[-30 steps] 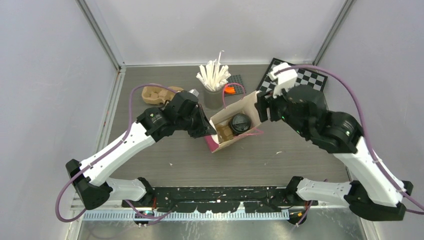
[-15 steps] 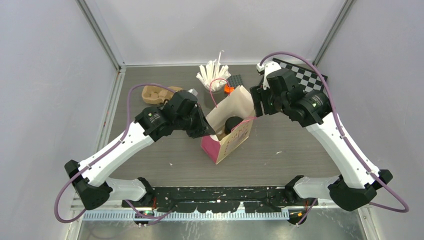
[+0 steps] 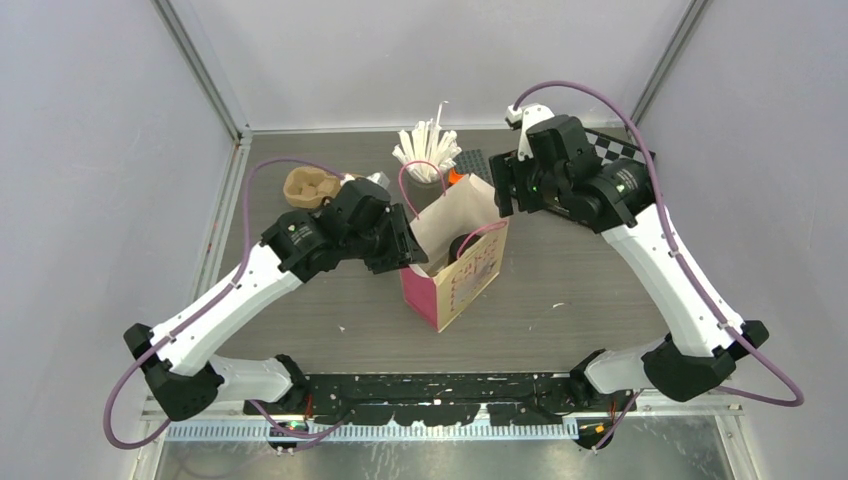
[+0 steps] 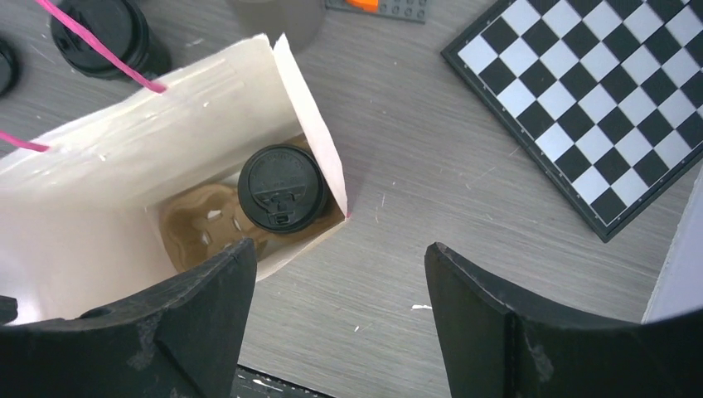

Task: Pack the takeout coffee

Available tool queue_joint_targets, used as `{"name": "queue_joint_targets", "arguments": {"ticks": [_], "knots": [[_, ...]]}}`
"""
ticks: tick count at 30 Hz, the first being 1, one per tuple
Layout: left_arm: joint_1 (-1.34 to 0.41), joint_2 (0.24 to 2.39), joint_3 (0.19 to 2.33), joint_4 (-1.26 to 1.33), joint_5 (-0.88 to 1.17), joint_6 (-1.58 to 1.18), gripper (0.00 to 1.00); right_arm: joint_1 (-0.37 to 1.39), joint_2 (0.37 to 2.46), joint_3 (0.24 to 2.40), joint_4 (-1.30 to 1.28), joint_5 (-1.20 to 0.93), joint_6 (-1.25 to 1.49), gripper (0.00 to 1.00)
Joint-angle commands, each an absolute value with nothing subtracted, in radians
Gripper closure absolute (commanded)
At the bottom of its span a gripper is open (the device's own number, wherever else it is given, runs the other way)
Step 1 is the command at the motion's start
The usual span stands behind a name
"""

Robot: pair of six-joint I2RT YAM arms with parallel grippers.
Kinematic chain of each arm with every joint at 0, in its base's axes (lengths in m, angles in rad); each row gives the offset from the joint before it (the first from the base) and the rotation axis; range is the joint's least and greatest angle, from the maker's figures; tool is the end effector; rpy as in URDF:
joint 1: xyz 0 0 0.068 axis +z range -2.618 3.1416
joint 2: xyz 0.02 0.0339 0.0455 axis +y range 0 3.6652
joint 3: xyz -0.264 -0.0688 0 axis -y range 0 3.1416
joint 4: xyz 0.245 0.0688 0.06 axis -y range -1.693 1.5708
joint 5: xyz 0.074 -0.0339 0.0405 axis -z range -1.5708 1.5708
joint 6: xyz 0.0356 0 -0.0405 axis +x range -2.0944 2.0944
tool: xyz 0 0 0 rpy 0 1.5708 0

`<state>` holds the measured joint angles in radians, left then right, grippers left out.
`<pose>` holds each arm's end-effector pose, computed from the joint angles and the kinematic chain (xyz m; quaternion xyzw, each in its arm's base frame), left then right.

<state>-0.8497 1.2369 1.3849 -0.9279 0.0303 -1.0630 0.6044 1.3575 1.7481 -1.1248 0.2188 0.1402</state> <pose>0.1609 -0.1846 0.3813 -0.0924 0.9181 -0.3228 0.2106 0.2089 0.1349 0.4474 -0.1658 0.8942 0.0539 0.4124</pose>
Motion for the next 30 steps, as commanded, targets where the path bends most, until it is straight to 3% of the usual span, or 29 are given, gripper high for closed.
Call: {"name": "queue_joint_targets", "arguments": {"ticks": [1, 7, 12, 13, 14, 19, 24, 30], "knots": [[-0.849, 1.209, 1.509, -1.036, -0.114, -0.931, 0.46, 0.601, 1.346, 1.862, -1.141, 0.239, 0.155, 0.2], [-0.833, 1.204, 1.626, -1.164, -0.284, -0.812, 0.25, 0.6, 1.367, 1.973, -1.154, 0.199, 0.197, 0.18], [-0.734, 1.211, 1.654, -1.215, -0.339, -0.711, 0.14, 0.603, 1.344, 1.962, -1.144, 0.118, 0.231, 0.17], [-0.697, 1.216, 1.653, -1.217, -0.333, -0.692, 0.04, 0.602, 1.336, 1.955, -1.139, 0.12, 0.219, 0.17], [-0.662, 1.222, 1.65, -1.216, -0.329, -0.673, 0.01, 0.602, 1.332, 1.957, -1.142, 0.13, 0.208, 0.16], [-0.539, 1.273, 1.631, -1.171, -0.305, -0.569, 0.0, 0.602, 1.316, 1.996, -1.167, 0.174, 0.211, 0.14], [-0.453, 1.389, 1.576, -1.049, -0.239, -0.51, 0.0, 0.603, 1.235, 1.896, -1.116, 0.159, 0.282, 0.13], [-0.442, 1.571, 1.61, -0.934, -0.168, -0.429, 0.02, 0.602, 1.189, 1.869, -1.14, 0.207, 0.283, 0.13]]}}
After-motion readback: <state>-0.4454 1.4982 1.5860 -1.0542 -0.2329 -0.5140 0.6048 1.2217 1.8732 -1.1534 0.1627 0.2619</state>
